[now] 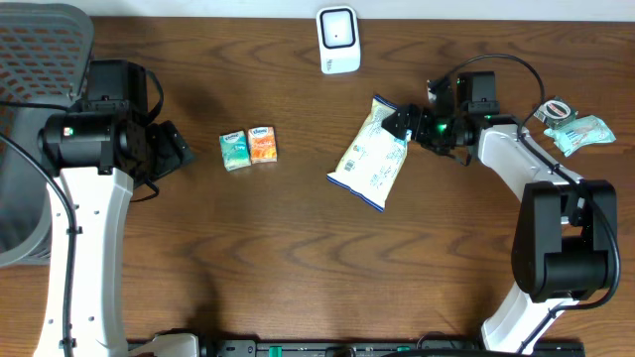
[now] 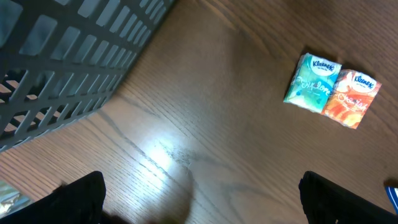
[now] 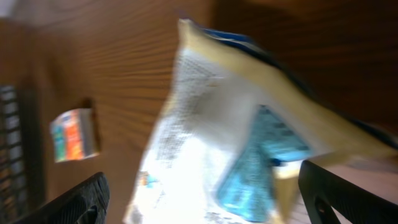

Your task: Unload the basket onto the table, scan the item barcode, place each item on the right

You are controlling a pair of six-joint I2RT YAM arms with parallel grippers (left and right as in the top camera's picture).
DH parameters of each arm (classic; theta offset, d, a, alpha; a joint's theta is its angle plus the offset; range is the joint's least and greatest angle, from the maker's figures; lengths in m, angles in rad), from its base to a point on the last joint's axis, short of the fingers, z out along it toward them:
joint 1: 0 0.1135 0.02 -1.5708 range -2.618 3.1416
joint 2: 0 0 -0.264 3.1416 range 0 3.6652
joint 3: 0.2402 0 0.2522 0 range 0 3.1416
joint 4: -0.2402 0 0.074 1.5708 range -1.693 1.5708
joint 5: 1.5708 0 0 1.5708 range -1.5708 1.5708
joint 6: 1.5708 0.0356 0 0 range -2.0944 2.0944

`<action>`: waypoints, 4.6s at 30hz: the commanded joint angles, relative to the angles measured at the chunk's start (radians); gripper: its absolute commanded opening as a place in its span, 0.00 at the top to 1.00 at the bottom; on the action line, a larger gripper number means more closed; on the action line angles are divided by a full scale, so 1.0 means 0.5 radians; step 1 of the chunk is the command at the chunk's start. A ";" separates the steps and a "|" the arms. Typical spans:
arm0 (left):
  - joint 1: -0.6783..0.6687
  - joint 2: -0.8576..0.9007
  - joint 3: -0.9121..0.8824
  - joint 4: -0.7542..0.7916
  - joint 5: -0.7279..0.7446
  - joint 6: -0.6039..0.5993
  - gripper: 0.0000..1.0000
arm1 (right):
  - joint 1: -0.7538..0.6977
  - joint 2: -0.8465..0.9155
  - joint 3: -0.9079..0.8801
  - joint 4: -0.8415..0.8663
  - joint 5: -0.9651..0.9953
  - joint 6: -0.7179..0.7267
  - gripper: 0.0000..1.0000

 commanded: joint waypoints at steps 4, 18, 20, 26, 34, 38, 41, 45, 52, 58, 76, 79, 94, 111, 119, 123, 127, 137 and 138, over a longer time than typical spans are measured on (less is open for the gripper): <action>0.009 0.008 0.005 -0.006 -0.019 -0.018 0.02 | 0.022 0.027 -0.003 -0.002 -0.489 -0.146 0.05; 0.009 0.008 0.005 -0.006 -0.019 -0.018 0.02 | 0.237 0.023 0.018 0.050 -0.470 -0.059 0.50; 0.009 0.008 0.005 -0.006 -0.019 -0.018 0.02 | 0.309 0.023 0.018 0.062 -0.270 0.049 0.61; 0.009 0.008 0.005 -0.006 -0.019 -0.018 0.02 | 0.559 0.026 0.016 0.060 0.311 0.098 0.61; 0.009 0.008 0.005 -0.006 -0.019 -0.018 0.02 | 0.811 0.101 0.016 0.066 0.789 0.207 0.59; 0.009 0.008 0.005 -0.006 -0.019 -0.018 0.03 | 0.860 0.151 0.016 0.061 0.821 0.161 0.57; 0.009 0.008 0.005 -0.006 -0.019 -0.018 0.02 | 0.874 0.160 0.016 0.017 0.822 0.076 0.56; 0.009 0.008 0.005 -0.006 -0.019 -0.018 0.02 | 0.867 0.160 0.016 -0.093 0.822 0.077 0.57; 0.009 0.008 0.005 -0.006 -0.019 -0.018 0.02 | 0.842 0.090 0.043 -0.395 0.822 0.076 0.56; 0.009 0.008 0.005 -0.006 -0.019 -0.018 0.03 | 0.848 -0.066 0.048 -0.519 0.822 0.077 0.53; 0.009 0.008 0.005 -0.006 -0.019 -0.017 0.02 | 0.735 -0.392 0.069 -0.656 0.821 0.061 0.16; 0.009 0.008 0.005 -0.006 -0.019 -0.018 0.02 | 0.636 -0.428 0.069 -0.690 0.821 0.062 0.14; 0.009 0.008 0.005 -0.006 -0.019 -0.018 0.02 | 0.312 -0.436 0.069 -0.741 0.915 0.055 0.01; 0.009 0.008 0.005 -0.006 -0.019 -0.018 0.02 | 0.307 -0.291 0.065 -0.667 0.935 -0.192 0.01; 0.009 0.008 0.005 -0.006 -0.019 -0.018 0.02 | 0.298 -0.153 0.065 -0.588 0.610 -0.327 0.01; 0.009 0.008 0.005 -0.006 -0.019 -0.018 0.02 | 0.276 -0.154 0.065 -0.621 0.612 -0.327 0.01; 0.009 0.008 0.005 -0.006 -0.019 -0.018 0.02 | 0.268 -0.154 0.065 -0.614 0.661 -0.325 0.01; 0.009 0.008 0.005 -0.006 -0.019 -0.018 0.02 | 0.216 -0.146 0.065 -0.594 0.594 -0.527 0.01; 0.009 0.008 0.005 -0.006 -0.019 -0.018 0.02 | 0.197 -0.146 0.065 -0.589 0.555 -0.531 0.01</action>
